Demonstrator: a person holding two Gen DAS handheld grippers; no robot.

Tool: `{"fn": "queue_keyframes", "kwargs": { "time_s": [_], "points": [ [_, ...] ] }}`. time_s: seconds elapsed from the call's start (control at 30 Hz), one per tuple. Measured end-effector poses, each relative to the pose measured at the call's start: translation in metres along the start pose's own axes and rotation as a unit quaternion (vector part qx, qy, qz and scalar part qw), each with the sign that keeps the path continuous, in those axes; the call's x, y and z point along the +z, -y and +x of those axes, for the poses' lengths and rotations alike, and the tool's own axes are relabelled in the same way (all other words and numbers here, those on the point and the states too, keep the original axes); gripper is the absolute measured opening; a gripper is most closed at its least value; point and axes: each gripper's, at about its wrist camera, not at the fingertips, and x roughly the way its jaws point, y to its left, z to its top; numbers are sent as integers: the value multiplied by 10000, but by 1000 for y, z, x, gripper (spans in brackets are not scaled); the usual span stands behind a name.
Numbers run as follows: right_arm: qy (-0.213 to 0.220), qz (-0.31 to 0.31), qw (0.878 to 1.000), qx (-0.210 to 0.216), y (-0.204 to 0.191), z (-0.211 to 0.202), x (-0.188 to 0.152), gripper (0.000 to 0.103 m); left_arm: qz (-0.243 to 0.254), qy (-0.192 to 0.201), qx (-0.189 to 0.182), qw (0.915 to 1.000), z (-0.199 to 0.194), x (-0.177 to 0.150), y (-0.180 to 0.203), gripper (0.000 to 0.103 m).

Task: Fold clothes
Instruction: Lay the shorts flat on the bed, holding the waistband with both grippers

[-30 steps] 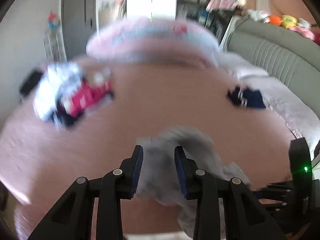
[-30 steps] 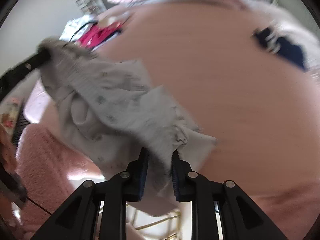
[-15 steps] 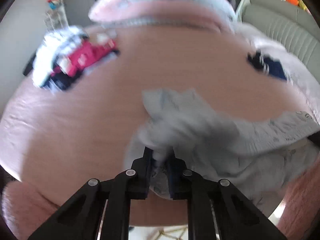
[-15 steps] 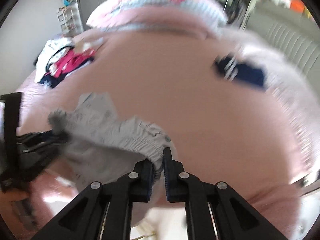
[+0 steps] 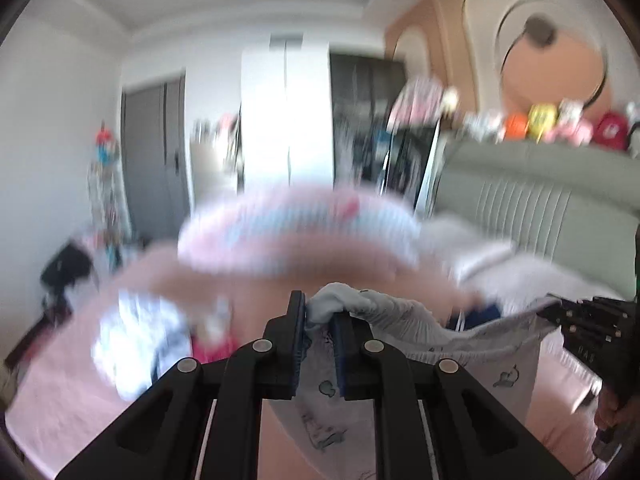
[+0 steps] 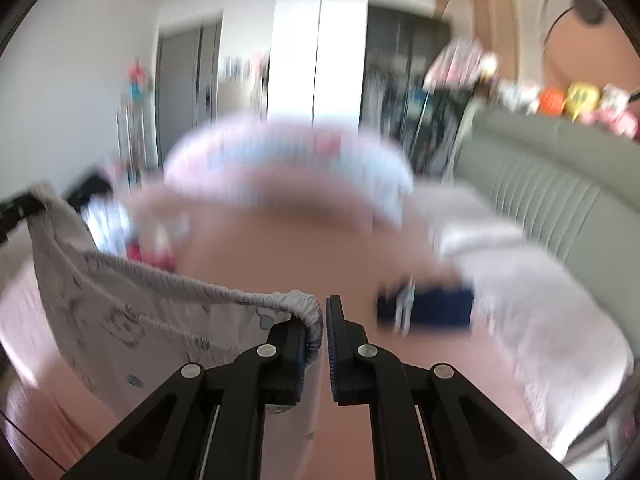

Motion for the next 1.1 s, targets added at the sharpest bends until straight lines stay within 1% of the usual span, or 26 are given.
{"fn": "queue_keyframes", "kwargs": {
  "time_s": [0.03,0.1,0.13,0.2,0.23,0.27,0.3,0.33,0.37,0.4,0.43,0.47,0.5,0.53,0.57,0.6,0.63,0.67,0.7,0.77,0.8,0.87,0.93,0.97,1.03,1.1],
  "points": [
    [87,37,9999,39,1,-6,6,7,34,201,-7,9998,-8,12,-2,11],
    [261,112,9995,116,4,-18,19,7,81,428,5,9991,-20,21,-4,12],
    [348,149,9992,154,5,-24,25,7,62,443,-12,9990,-23,22,-6,13],
    [522,224,9981,231,7,-36,38,7,-120,119,-121,9998,-18,5,-12,14],
    [609,261,9974,270,9,-42,44,7,-237,-190,-169,9994,-8,-13,-15,14],
    [696,298,9967,308,10,-48,50,7,-379,-638,-203,9970,5,-36,-17,14],
    [783,335,9958,347,11,-54,57,7,-534,-1180,-255,9913,21,-61,-19,14],
    [668,370,9963,394,12,-50,52,7,-731,-1838,-337,9797,40,-91,-21,14],
    [161,427,9978,472,10,-26,28,7,-924,-2532,-442,9620,58,-125,-22,14],
    [-437,545,9959,582,9,2,1,7,-1111,-3223,-567,9384,75,-162,-23,14],
    [-954,669,9909,671,8,26,-26,7,-1273,-3796,-628,9142,88,-195,-24,14],
    [-1346,751,9854,724,6,44,-47,7,-1377,-4290,-620,8906,97,-225,-25,14],
    [-1727,794,9788,758,4,60,-68,7,-1438,-4584,-601,8750,100,-248,-25,14],
    [-1993,761,9740,756,0,71,-86,7,-1482,-4736,-625,8659,102,-263,-25,14],
    [-2097,702,9724,742,-3,73,-94,7,-1497,-4864,-643,8584,102,-275,-25,14],
    [-2200,644,9706,729,-6,76,-103,7,-1421,-4913,-642,8569,101,-281,-23,14],
    [-2303,585,9687,715,-9,79,-112,7,-1272,-4892,-630,8606,100,-281,-20,15],
    [-2405,526,9667,701,-12,82,-121,7,-1097,-4888,-654,8630,100,-282,-16,20],
    [-2470,460,9656,672,-14,84,-126,7,-906,-4894,-754,8641,101,-282,-12,23],
    [-2471,314,9667,580,-15,86,-124,7,-615,-4840,-996,8672,99,-277,-3,40],
    [-2470,289,9669,577,-16,86,-123,7,-497,-4769,-1112,8705,97,-273,1,42],
    [-2426,427,9667,690,-14,86,-120,7,-373,-4454,-1309,8849,91,-262,5,43],
    [-2313,508,9682,803,-14,84,-119,7,-310,-4000,-1381,9055,86,-249,7,43],
    [-2211,516,9700,871,-14,83,-117,7,-206,-3840,-1369,9129,85,-246,11,43],
    [-2042,499,9720,1054,-15,81,-115,7,101,-3758,-1469,9149,85,-248,24,42],
    [-1921,545,9722,1224,-16,79,-109,7,473,-3747,-1601,9120,82,-257,44,42]
  ]
}}
